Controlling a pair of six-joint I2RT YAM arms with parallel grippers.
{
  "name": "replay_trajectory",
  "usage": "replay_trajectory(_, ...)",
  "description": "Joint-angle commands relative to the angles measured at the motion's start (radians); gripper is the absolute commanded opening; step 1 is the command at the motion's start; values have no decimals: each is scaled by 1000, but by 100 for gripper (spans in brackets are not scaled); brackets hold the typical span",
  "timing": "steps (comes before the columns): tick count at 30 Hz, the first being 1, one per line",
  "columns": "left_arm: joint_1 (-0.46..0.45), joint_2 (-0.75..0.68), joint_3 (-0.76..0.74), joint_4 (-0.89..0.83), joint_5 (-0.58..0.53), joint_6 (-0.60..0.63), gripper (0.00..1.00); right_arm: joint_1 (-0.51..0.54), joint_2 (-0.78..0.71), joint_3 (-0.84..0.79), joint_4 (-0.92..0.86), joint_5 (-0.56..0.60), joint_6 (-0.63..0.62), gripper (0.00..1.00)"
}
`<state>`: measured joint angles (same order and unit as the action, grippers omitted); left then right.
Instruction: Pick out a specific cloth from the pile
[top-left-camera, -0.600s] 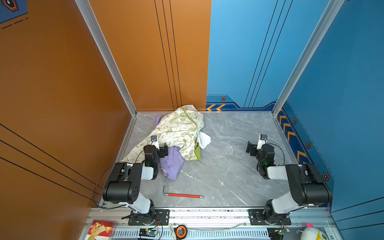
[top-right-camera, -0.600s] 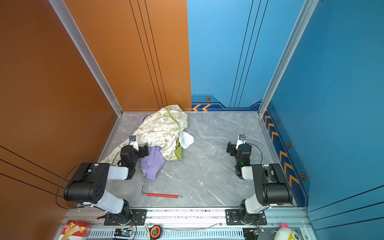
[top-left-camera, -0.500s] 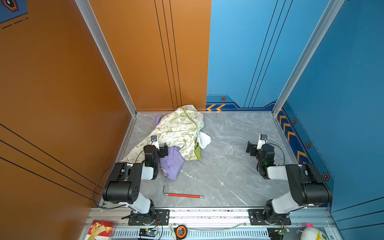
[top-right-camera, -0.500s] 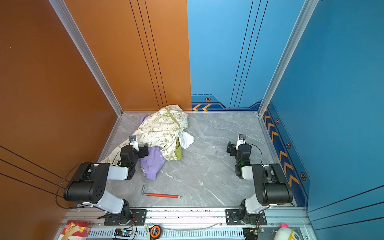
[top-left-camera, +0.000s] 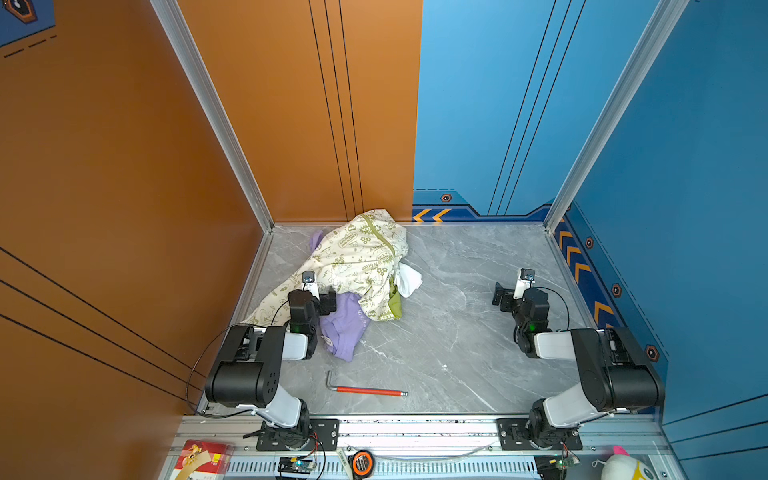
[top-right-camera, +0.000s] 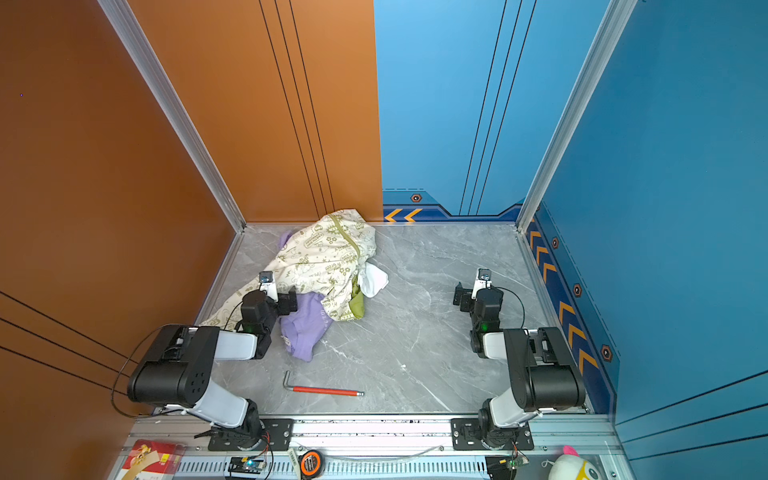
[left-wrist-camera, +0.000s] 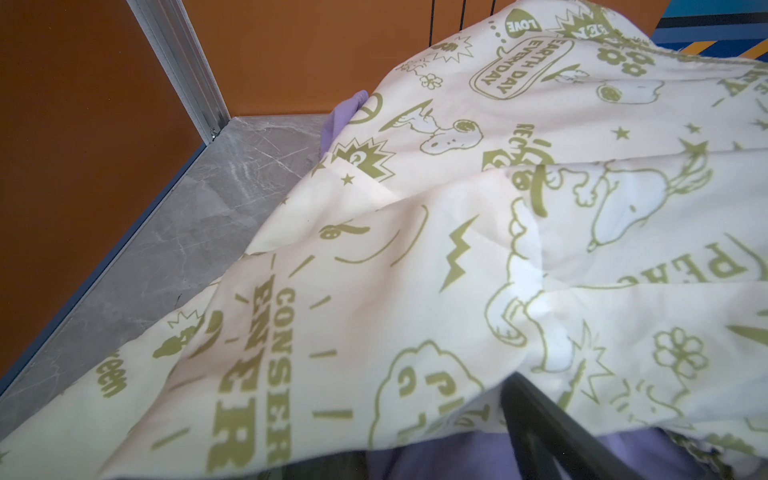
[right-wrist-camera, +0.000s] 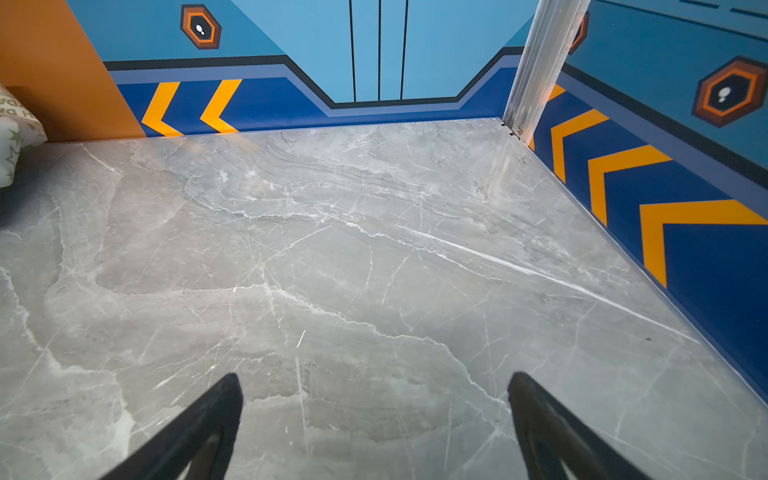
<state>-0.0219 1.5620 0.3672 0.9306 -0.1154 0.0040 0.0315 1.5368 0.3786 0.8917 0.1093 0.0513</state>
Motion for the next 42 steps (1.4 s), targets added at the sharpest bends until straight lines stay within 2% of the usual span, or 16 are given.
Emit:
replay_trajectory(1,-6,4,11,-4,-15,7,98,-13,9,-4,15,-14,12,100)
replay_trajectory(9,-6,4,12,-4,-14,6,98,-6,10,-2,13,-2,9,100)
replay_trajectory(12,-8,3,12,-3,-24,8,98,6,1,5,-6,37,5,100)
replay_trajectory(16,-66,-47,3,-9,-235,12,98,36,-89,76,-208,51,-28,100)
replay_trajectory(18,-97,-113,-21,-16,-280,37,98,52,-141,115,-308,80,-37,100)
replay_trajectory(22,-156,-276,-52,-65,-373,66,98,66,-248,142,-369,89,-39,100)
replay_trajectory(26,-157,-463,-11,-246,-501,-127,98,74,-315,239,-488,57,-41,100)
replay_trajectory(29,-136,-585,117,-616,-565,-357,98,91,-323,340,-580,9,-65,100)
replay_trajectory(31,-96,-626,202,-805,-505,-481,98,111,-312,415,-653,4,-86,100)
replay_trajectory(34,-20,-631,321,-1036,-316,-583,98,161,-276,522,-753,8,-148,100)
replay_trajectory(36,-2,-609,394,-1201,-262,-642,98,205,-250,586,-812,23,-178,100)
replay_trajectory(42,-8,-572,448,-1441,-121,-852,98,337,-117,848,-1133,82,-220,100)
